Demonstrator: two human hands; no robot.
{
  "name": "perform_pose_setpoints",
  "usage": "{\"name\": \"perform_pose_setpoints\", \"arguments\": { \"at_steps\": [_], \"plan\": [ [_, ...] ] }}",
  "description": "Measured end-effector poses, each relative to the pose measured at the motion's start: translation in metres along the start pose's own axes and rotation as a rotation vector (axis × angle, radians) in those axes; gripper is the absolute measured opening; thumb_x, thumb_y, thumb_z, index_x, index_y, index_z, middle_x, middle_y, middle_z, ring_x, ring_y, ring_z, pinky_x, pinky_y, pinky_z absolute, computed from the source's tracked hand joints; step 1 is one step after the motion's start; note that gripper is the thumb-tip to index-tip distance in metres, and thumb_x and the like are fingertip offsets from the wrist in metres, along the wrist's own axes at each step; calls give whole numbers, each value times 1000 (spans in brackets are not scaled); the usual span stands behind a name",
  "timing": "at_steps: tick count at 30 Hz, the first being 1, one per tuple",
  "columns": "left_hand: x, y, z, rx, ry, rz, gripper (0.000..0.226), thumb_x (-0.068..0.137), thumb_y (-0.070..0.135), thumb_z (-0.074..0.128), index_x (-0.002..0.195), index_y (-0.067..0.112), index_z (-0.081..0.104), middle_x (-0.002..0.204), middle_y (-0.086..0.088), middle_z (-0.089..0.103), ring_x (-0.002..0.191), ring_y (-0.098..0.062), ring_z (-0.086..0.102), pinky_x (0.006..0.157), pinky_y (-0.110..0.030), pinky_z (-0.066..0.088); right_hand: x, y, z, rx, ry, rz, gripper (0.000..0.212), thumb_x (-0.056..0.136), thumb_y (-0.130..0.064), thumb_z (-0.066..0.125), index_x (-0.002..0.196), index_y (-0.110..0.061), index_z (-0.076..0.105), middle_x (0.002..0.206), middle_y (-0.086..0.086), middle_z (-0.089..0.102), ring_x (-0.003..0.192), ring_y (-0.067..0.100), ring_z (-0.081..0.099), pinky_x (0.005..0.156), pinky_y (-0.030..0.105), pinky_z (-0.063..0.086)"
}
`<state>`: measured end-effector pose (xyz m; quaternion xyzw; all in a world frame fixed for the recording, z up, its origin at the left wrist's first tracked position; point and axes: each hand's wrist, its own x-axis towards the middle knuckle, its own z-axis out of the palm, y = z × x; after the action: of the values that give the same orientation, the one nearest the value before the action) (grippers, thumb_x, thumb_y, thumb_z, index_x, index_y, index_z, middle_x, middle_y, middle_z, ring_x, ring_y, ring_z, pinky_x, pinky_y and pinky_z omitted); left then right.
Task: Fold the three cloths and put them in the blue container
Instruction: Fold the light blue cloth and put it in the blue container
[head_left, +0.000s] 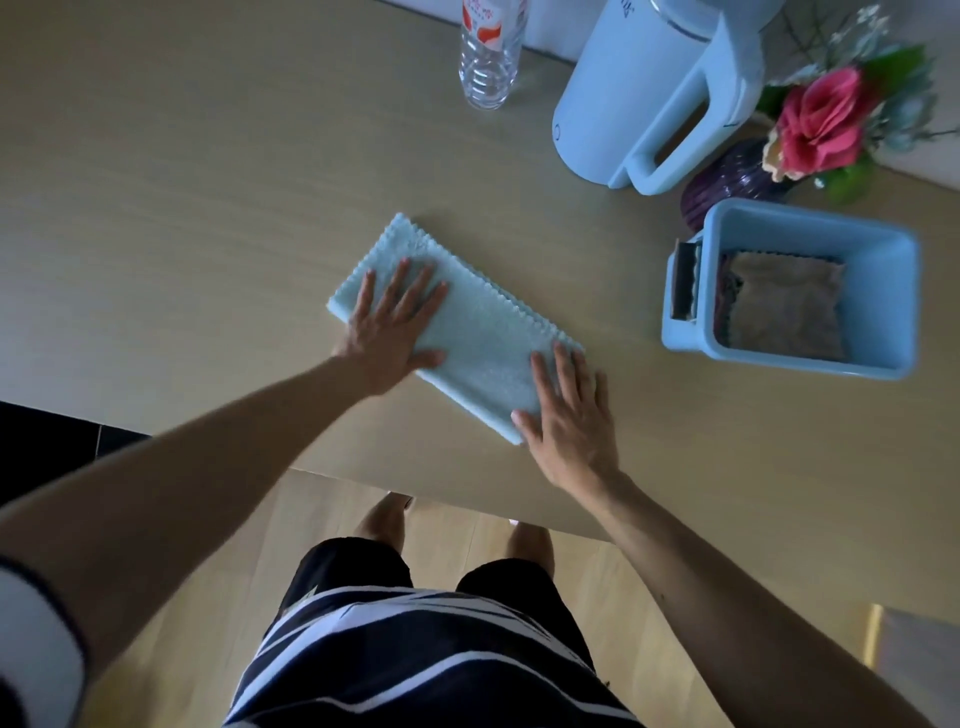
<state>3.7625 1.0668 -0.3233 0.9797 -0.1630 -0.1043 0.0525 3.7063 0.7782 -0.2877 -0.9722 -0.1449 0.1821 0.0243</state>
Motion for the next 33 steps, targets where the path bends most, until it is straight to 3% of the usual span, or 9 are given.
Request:
{"name": "perform_pose_setpoints", "arguments": {
  "at_steps": [5,9,13,17,22,24,28,30,33],
  "plan": [
    [32,-8,-39,224,-1,25,89,90,48,59,158,10,16,167,-18,5,154,-39,4,121,-62,4,-44,-29,-3,-7,-43,-81,77,89,-56,52,153,-17,34,144,11,44,126,28,47,110,42,39],
    [-3,16,-37,65,164,347,45,78,8,72,123,16,66,143,-20,53,134,-37,47,109,-53,39,-41,-37,-8,48,-17,-232,58,77,-26,75,131,-20,55,125,3,52,116,23,53,100,36,44],
    [-48,35,-29,-51,0,550,24,80,30,74,102,22,67,118,-8,63,105,-25,61,87,-37,50,-11,-22,-12,67,-5,-377,57,75,-7,73,127,-24,61,136,4,54,128,25,49,105,39,45],
    [-60,29,-16,-178,-90,484,49,81,57,67,111,18,64,122,-8,59,113,-28,57,90,-42,50,14,-18,-24,28,-11,-455,34,80,-8,68,111,-22,71,121,0,58,117,22,54,102,40,46],
    [-70,37,-15,-113,-221,397,97,59,83,62,130,18,56,134,-6,51,127,-26,46,107,-39,41,28,-29,-31,80,-46,-372,25,78,-9,67,102,-18,66,105,-3,62,106,21,56,95,38,45],
    [-76,38,-15,-139,-162,369,89,63,73,69,129,15,56,130,-6,55,124,-26,50,105,-37,42,28,-32,-38,242,-158,-285,20,85,-10,63,103,-18,64,102,-4,67,99,20,59,92,38,43],
    [-85,51,-18,-456,76,250,23,89,32,63,102,13,66,94,-3,65,88,-26,63,83,-37,46,20,-27,-56,714,-427,-92,8,95,-23,62,92,-16,60,72,-7,56,63,10,49,63,32,39],
    [-87,53,-21,-662,80,117,20,96,28,55,91,12,66,83,-2,64,77,-23,60,75,-37,46,15,-21,-61,879,-483,-73,21,91,-37,67,97,-19,62,78,0,58,65,10,51,60,29,42],
    [-83,53,-30,-851,53,-21,20,95,25,61,92,7,69,86,-6,67,78,-19,61,72,-33,47,9,-13,-64,974,-557,-67,56,72,-48,82,118,-27,58,106,-5,66,92,8,65,79,23,53]
  ]
}}
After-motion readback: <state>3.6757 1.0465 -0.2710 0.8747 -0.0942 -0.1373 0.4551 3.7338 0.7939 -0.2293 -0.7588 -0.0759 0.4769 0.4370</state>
